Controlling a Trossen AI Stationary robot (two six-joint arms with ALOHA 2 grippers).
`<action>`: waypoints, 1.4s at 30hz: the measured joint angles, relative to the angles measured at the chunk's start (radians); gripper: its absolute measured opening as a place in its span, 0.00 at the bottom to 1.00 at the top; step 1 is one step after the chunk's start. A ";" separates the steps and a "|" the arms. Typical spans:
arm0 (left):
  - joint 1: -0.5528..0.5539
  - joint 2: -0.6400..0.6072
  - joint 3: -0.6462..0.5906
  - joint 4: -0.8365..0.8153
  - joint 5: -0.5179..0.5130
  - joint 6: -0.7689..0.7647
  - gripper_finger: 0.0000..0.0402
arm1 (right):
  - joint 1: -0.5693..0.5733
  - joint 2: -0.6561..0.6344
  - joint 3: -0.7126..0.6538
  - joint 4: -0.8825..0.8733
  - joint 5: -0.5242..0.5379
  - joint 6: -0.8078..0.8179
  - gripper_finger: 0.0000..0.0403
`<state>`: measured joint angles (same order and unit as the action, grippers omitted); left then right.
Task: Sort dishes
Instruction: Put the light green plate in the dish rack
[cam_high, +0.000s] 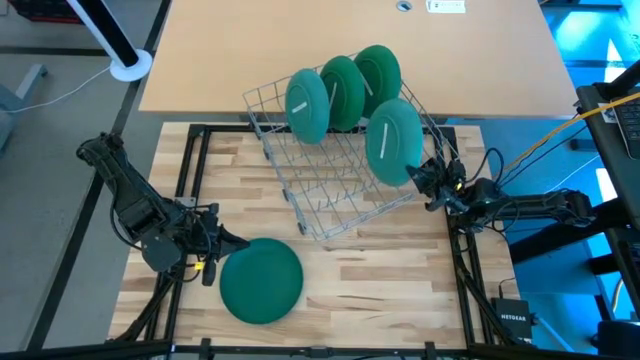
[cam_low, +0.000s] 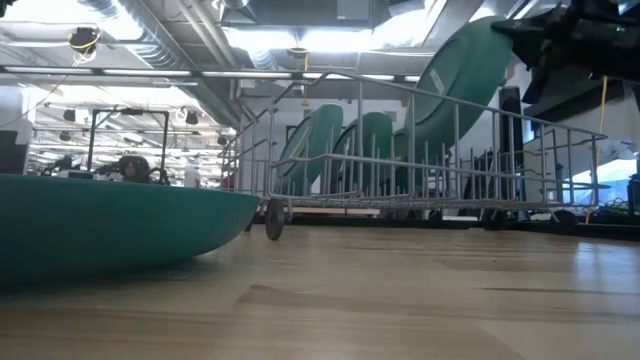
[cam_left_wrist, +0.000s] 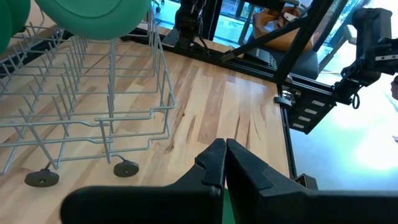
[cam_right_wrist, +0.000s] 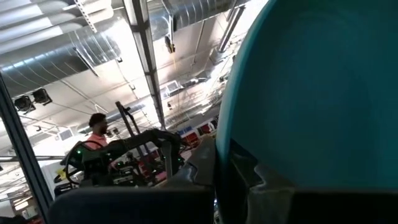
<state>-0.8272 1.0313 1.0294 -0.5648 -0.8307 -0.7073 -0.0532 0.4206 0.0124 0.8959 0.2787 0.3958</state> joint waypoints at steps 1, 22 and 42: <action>0.000 0.000 0.000 0.000 0.000 0.000 0.01 | 0.000 0.000 0.000 -0.001 0.000 0.001 0.02; 0.000 0.000 0.000 0.000 0.000 0.000 0.01 | 0.002 -0.002 -0.002 -0.273 0.042 0.097 0.03; 0.000 0.000 0.000 0.000 0.000 0.000 0.01 | 0.000 0.001 -0.002 -0.332 0.076 0.076 0.31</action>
<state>-0.8272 1.0313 1.0294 -0.5649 -0.8303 -0.7074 -0.0528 0.4219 0.0105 0.5642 0.3545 0.4717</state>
